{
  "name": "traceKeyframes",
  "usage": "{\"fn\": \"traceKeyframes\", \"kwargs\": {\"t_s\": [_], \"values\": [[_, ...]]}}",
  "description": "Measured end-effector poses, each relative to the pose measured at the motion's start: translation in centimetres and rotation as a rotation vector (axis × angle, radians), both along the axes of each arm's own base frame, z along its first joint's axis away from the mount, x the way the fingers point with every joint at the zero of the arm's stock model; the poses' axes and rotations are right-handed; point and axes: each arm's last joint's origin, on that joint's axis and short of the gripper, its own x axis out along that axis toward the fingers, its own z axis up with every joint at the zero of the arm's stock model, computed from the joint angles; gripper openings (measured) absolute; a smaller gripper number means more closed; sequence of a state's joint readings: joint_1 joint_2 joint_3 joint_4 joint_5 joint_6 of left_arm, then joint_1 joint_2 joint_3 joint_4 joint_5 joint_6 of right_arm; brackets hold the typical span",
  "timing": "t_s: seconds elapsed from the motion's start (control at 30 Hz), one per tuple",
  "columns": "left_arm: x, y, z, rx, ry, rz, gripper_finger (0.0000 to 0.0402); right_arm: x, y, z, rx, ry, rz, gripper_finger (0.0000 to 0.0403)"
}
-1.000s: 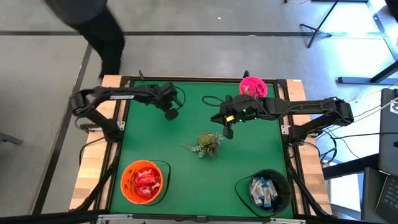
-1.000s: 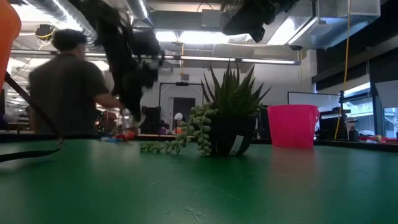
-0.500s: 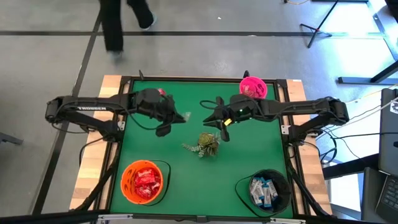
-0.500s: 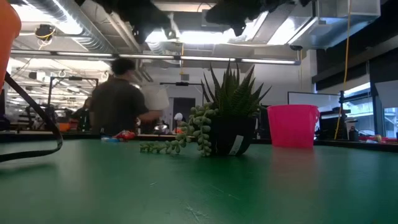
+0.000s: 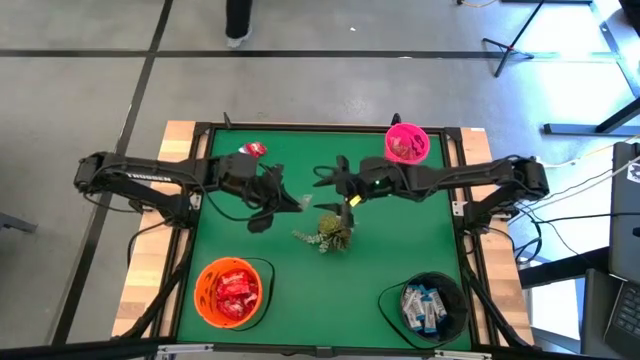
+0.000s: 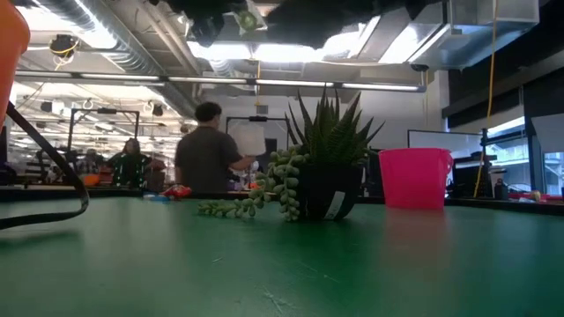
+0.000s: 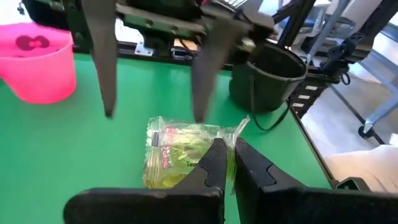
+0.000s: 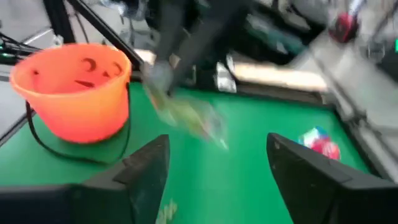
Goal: Sort candy
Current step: Put the green gummy into the pink bucket
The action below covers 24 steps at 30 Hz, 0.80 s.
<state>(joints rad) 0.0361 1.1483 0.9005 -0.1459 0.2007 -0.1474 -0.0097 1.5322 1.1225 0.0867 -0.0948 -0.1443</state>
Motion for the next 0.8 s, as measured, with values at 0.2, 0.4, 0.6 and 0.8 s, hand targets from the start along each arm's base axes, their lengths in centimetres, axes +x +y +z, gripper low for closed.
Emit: {"fn": "traceKeyframes", "kwargs": {"t_s": [0.2, 0.4, 0.6, 0.8], "values": [[0.3, -0.5, 0.2, 0.001, -0.038, -0.018, 0.0000, 1.5, 1.1, -1.3, -0.035, -0.041, 0.044, 0.0273], [0.3, -0.5, 0.2, 0.001, -0.037, -0.018, 0.0000, 2.0, 1.5, -1.7, -0.043, -0.059, 0.045, 0.0230], [0.3, -0.5, 0.2, 0.001, -0.036, -0.018, 0.0000, 2.1, 1.6, -1.5, -0.026, -0.086, 0.044, 0.0173], [0.3, -0.4, 0.2, 0.000, -0.035, -0.008, 0.0000, 2.1, 1.6, -1.5, -0.012, -0.086, 0.062, 0.0137]]}}
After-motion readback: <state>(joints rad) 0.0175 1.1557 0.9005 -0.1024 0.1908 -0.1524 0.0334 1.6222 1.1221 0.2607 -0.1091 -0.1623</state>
